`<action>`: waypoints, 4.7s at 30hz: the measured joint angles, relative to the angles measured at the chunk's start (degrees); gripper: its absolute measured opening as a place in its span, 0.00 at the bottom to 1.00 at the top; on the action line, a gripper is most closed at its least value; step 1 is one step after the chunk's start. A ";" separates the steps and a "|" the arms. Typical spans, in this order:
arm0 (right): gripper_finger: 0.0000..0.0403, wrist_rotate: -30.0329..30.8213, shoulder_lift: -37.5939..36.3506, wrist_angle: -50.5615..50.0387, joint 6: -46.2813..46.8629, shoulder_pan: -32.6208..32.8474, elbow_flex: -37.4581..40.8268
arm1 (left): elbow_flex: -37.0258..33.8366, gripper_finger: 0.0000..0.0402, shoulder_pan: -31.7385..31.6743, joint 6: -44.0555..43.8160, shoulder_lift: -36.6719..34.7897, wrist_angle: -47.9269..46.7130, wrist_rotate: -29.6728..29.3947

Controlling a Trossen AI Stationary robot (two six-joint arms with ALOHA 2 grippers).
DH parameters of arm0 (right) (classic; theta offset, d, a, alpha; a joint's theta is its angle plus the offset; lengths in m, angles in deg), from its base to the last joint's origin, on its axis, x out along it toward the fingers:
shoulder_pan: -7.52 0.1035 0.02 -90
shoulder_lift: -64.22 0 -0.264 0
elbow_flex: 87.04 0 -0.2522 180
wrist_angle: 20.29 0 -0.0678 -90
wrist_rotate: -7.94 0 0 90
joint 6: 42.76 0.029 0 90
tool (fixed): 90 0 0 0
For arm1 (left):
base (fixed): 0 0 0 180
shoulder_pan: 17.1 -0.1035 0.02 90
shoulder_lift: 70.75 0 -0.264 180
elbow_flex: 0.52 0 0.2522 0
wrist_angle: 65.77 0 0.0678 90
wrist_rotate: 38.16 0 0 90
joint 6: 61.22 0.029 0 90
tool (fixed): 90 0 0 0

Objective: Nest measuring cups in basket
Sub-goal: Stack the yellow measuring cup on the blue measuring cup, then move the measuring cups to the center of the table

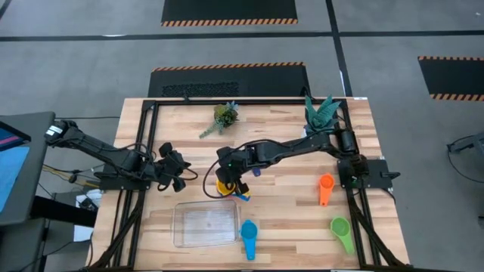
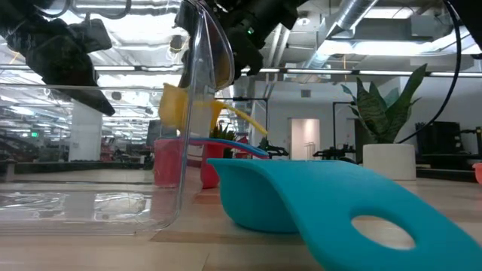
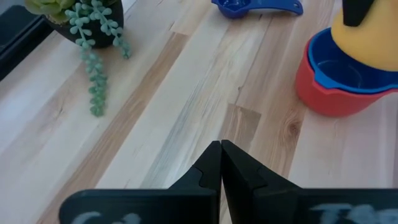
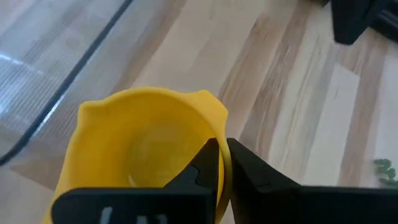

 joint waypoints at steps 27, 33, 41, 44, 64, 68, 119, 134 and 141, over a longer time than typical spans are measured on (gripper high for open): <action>0.22 0.04 0.05 -1.16 4.31 -0.13 0.04 | 0.02 0.00 0.00 -0.79 -0.01 -0.01 0.04; 0.22 2.70 -0.43 -2.10 2.51 -0.11 0.04 | 0.02 0.00 -0.01 -0.82 0.00 -0.01 0.05; 0.22 9.20 -5.84 -22.72 9.78 -0.12 0.04 | 0.02 0.00 0.00 -1.46 -0.02 -0.10 0.05; 0.22 8.76 -6.99 -34.01 17.49 -0.04 0.02 | 0.02 0.00 0.00 -1.35 -0.02 -0.28 -0.97; 0.22 9.02 -6.89 -44.70 33.33 13.20 11.92 | 0.02 0.00 -0.02 -1.66 -0.02 -0.20 -4.28; 0.22 9.03 -6.90 -40.09 31.03 16.44 11.93 | 0.02 0.00 -0.01 -1.66 -0.01 -0.19 -4.26; 0.02 7.23 -2.64 2.43 15.82 26.53 13.85 | 0.04 0.00 -0.02 -4.89 0.06 -0.10 -4.26; 0.03 7.32 -0.62 -2.99 19.22 24.99 13.79 | 0.04 0.00 -0.02 -4.65 0.09 -0.19 -4.26; 0.03 7.46 -0.62 -8.09 19.30 23.95 13.75 | 0.04 0.00 0.00 -4.63 0.09 -0.19 -5.37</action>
